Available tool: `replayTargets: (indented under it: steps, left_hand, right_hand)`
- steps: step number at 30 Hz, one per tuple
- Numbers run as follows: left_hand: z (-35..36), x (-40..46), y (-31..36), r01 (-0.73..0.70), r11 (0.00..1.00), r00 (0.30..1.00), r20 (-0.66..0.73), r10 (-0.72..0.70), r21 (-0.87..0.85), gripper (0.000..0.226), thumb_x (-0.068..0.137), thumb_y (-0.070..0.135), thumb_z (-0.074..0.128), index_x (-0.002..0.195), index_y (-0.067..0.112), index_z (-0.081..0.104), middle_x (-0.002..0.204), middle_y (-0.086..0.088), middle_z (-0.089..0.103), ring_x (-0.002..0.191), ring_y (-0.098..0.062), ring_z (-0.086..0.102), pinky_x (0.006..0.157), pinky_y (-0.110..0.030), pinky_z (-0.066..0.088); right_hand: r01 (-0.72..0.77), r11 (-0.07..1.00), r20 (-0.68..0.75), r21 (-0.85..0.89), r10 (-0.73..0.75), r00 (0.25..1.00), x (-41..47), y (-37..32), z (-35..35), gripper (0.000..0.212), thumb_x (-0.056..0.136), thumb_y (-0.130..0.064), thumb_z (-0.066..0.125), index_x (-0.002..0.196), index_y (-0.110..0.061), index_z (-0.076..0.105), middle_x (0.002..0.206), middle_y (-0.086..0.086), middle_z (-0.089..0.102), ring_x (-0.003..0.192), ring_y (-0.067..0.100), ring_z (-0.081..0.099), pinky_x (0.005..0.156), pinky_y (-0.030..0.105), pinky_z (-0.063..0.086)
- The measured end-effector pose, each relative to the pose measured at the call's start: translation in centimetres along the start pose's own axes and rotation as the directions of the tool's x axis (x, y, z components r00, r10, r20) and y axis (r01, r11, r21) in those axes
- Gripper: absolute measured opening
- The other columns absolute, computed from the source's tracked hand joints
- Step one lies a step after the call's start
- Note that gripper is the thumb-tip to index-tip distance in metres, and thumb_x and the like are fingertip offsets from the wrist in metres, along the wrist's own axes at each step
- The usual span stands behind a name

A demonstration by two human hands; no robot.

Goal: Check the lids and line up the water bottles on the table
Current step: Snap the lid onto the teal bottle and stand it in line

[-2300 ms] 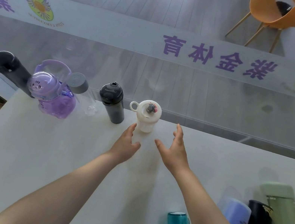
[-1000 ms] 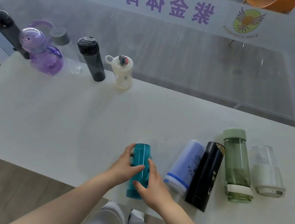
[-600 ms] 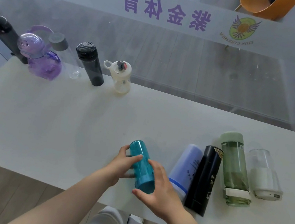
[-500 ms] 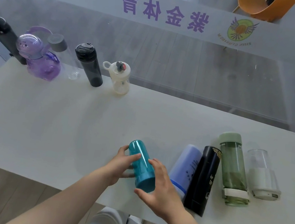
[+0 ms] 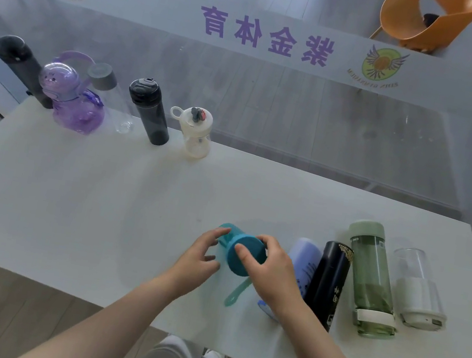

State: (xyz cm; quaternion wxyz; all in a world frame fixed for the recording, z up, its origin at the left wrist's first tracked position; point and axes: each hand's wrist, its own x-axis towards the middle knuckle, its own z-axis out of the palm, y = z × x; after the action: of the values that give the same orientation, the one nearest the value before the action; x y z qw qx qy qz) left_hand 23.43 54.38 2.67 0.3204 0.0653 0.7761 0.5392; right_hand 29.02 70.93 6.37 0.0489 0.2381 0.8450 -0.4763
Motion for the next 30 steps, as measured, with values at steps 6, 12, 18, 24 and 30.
replayTargets:
  steps: [6, 12, 18, 24, 30]
  left_hand:
    - [0.2, 1.4, 0.3, -0.091, 0.995, 0.994, -0.061, 0.093, 0.031, 0.062, 0.083, 0.027, 0.074, 0.136, 0.037, 0.044, 0.136, 0.017, 0.051, 0.126, -0.003, 0.048, 0.102, -0.030, 0.045]
    - [0.2, 2.6, 1.1, -0.102, 0.995, 0.990, -0.100, 0.101, -0.012, 0.049, 0.080, 0.036, 0.073, 0.121, 0.051, 0.051, 0.122, 0.019, 0.062, 0.115, -0.009, 0.058, 0.096, -0.035, 0.051]
    - [0.8, 3.4, 0.5, -0.124, 0.992, 0.982, -0.147, 0.121, -0.009, 0.052, 0.084, 0.023, 0.072, 0.122, 0.049, 0.048, 0.123, 0.013, 0.061, 0.115, -0.012, 0.058, 0.099, -0.037, 0.051]
    - [0.9, 5.3, 0.0, -0.168, 0.983, 0.976, -0.154, 0.157, -0.066, 0.050, 0.086, 0.017, 0.071, 0.127, 0.035, 0.052, 0.125, 0.010, 0.060, 0.120, -0.010, 0.056, 0.101, -0.038, 0.050]
    - [-0.5, 8.9, 1.1, -0.194, 0.978, 0.972, -0.148, 0.182, -0.071, 0.049, 0.087, 0.016, 0.070, 0.126, 0.037, 0.049, 0.128, 0.008, 0.058, 0.122, -0.008, 0.054, 0.101, -0.029, 0.050]
  right_hand:
    - [-0.010, 0.994, 0.002, 0.108, 0.010, 1.000, 1.8, -2.0, -0.5, 0.035, 0.092, -0.038, 0.058, 0.121, -0.019, 0.053, 0.110, -0.005, 0.063, 0.091, 0.011, 0.061, 0.079, 0.029, 0.053]
    - [0.206, 0.971, 0.070, -0.123, -0.198, 0.978, 2.7, -2.1, -0.1, 0.070, 0.082, -0.046, 0.068, 0.139, -0.020, 0.037, 0.126, -0.005, 0.053, 0.108, 0.014, 0.054, 0.090, 0.028, 0.047]
    - [0.299, 0.933, 0.095, -0.200, -0.285, 0.954, 3.5, -1.4, 0.1, 0.081, 0.084, -0.044, 0.067, 0.149, -0.025, 0.023, 0.144, 0.000, 0.042, 0.124, 0.017, 0.047, 0.101, 0.032, 0.043]
    - [0.291, 0.946, 0.082, -0.143, -0.281, 0.956, 4.9, -1.4, 0.4, 0.080, 0.085, -0.039, 0.069, 0.149, -0.024, 0.024, 0.143, 0.002, 0.042, 0.121, 0.018, 0.049, 0.099, 0.039, 0.049]
    - [0.280, 0.951, 0.067, -0.128, -0.274, 0.960, 8.4, -2.8, 0.0, 0.080, 0.084, -0.037, 0.070, 0.149, -0.024, 0.025, 0.145, 0.000, 0.040, 0.124, 0.017, 0.047, 0.101, 0.039, 0.048]
